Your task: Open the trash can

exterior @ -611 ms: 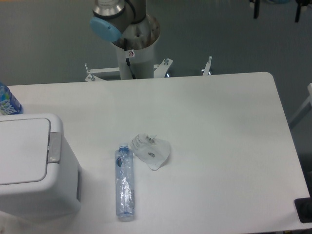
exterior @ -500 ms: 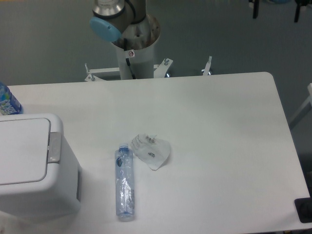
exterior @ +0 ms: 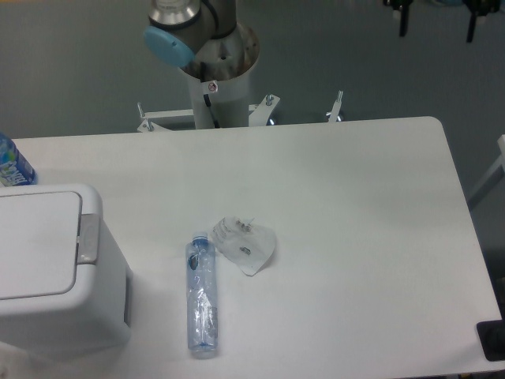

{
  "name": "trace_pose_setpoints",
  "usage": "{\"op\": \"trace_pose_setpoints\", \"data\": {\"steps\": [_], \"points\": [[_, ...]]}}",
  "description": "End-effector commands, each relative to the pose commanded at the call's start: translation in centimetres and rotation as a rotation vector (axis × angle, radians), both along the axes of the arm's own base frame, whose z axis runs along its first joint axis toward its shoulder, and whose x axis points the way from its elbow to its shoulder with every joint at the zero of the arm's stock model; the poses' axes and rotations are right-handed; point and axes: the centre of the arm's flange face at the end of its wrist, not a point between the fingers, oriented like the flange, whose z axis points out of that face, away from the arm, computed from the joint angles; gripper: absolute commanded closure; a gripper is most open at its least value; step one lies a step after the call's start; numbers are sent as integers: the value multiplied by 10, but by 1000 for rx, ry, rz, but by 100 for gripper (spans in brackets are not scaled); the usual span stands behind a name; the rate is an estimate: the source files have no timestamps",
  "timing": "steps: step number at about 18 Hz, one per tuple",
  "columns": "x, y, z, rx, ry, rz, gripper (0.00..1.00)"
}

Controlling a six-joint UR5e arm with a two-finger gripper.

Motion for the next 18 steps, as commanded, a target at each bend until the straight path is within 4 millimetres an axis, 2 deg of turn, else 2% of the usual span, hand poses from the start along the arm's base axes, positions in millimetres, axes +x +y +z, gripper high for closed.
{"op": "trace_pose_setpoints", "data": {"steps": [1,4,7,9,13,17,18], "points": [[2,4,-2,14,-17,38,0],[22,42,-7,53,-79,125,0],[37,72,-12,83,-129,195,0],[52,99,-16,108,-127,201,0],[77,140,-24,165,-163,287,0],[112,188,-50,160,-267,345,0],[114,197,-55,155,-281,346,0]]}}
